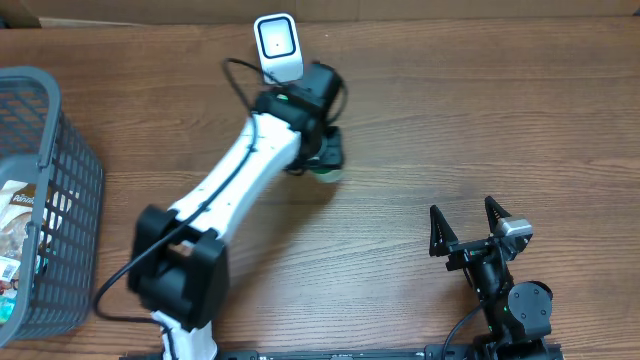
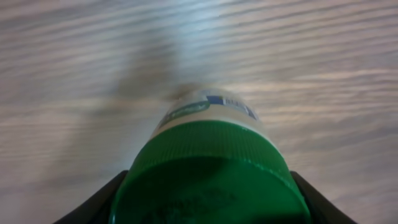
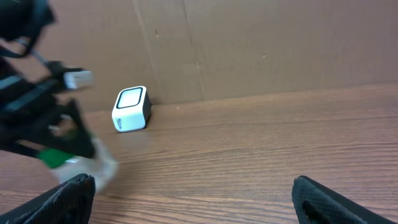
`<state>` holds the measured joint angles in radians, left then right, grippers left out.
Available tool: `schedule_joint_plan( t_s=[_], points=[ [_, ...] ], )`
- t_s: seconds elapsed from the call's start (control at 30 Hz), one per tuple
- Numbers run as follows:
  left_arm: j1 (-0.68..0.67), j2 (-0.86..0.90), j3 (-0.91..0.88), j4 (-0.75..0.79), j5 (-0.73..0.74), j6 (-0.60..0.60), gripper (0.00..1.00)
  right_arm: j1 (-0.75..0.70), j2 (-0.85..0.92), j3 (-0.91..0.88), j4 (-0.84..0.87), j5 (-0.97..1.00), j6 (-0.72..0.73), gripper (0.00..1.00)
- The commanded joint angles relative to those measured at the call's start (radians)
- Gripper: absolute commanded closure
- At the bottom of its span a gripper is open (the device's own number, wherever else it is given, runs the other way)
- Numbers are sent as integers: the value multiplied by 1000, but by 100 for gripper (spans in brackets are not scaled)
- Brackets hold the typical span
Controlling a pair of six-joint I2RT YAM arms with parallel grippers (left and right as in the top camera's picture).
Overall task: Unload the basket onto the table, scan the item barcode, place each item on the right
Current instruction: 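Lift the jar out and carry it toward the white scanner, then hold the jar under the scanner, then set it on the table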
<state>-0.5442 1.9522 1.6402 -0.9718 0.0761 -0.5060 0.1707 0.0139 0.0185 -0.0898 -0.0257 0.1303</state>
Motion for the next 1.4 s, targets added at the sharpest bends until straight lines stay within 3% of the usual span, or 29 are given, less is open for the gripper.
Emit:
schedule_joint_plan(
  t_s=[0.0, 0.37, 0.83, 1.1, 1.37],
  points=[
    [-52, 44, 5, 55, 19, -26, 48, -1, -11, -10, 6, 5, -1, 0],
    [-134, 153, 11, 146, -13, -21, 50, -1, -11, -10, 6, 5, -1, 0],
    [-164, 153, 108, -11, -62, 42, 48, -1, -11, -10, 6, 5, -1, 0],
    [-164, 153, 108, -22, -32, 42, 20, -1, -11, -10, 6, 5, -1, 0],
    [-145, 153, 179, -77, -35, 52, 16, -1, -11, -10, 6, 5, -1, 0]
  ],
)
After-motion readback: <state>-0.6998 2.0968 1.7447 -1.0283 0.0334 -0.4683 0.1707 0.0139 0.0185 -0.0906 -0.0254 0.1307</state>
